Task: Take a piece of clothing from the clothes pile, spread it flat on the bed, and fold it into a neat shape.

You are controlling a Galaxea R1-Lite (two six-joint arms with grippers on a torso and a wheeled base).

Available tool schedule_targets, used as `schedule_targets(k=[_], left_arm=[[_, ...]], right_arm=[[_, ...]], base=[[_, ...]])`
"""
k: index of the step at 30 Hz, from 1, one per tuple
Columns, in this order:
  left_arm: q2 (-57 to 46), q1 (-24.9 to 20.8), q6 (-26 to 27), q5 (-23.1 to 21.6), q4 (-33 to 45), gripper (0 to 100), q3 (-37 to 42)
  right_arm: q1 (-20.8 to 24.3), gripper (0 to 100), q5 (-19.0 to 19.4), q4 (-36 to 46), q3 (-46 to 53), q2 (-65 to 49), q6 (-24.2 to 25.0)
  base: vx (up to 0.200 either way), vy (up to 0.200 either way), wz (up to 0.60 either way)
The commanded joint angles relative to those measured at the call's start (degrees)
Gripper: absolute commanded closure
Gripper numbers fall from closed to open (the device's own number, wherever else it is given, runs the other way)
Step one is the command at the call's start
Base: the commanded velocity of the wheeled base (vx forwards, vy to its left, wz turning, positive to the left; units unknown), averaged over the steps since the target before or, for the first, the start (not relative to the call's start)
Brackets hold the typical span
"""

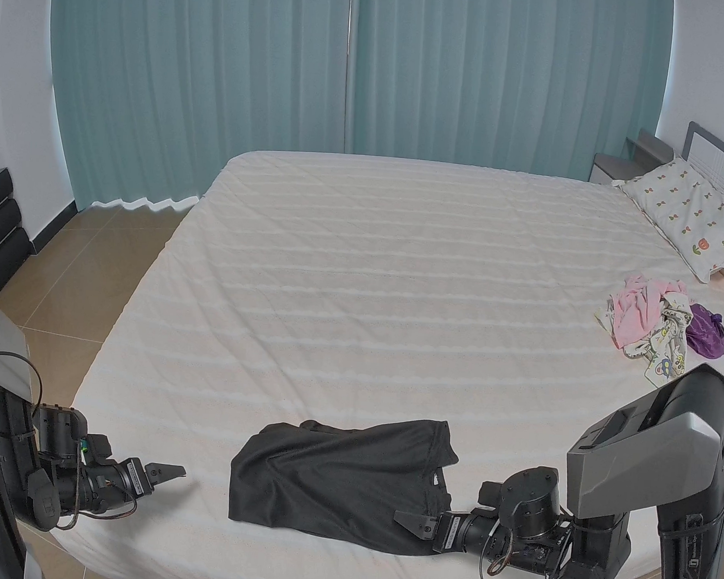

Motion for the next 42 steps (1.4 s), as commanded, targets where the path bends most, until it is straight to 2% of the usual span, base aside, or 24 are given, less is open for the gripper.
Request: schedule_targets(k=[1, 14, 33, 34, 38, 42], left_arm=[[1.1, 0.0, 0.0, 0.0, -0.1, 0, 0.0], [1.1, 0.1, 0.0, 0.0, -0.1, 0, 0.1], [1.1, 0.1, 0.1, 0.1, -0.1, 0, 0.3], [1.1, 0.1, 0.1, 0.0, -0.1, 0, 0.3], [1.1, 0.1, 0.1, 0.0, -0.1, 0, 0.3], [1.1, 0.1, 0.1, 0.0, -0.1, 0, 0.3]], right_arm=[[0.0, 100, 0.1, 0.2, -0.2, 0.8, -0.2], [-0.6, 100, 0.1, 0.6, 4.9, -1.2, -1.4], [-2.0, 100, 0.0, 0.8, 9.5, -1.4, -7.8], [-2.0, 0, 0.0, 1.3, 9.4, -1.5, -8.1], [-2.1, 0, 0.0, 1.9, 9.0, -2.0, -8.5], [-5.7, 0, 0.5, 1.5, 8.3, -5.0, -8.6]], base=[[0.000, 0.000, 0.00], [0.000, 0.000, 0.00], [0.000, 0.000, 0.00], [0.000, 0.000, 0.00], [0.000, 0.000, 0.00], [0.000, 0.000, 0.00]])
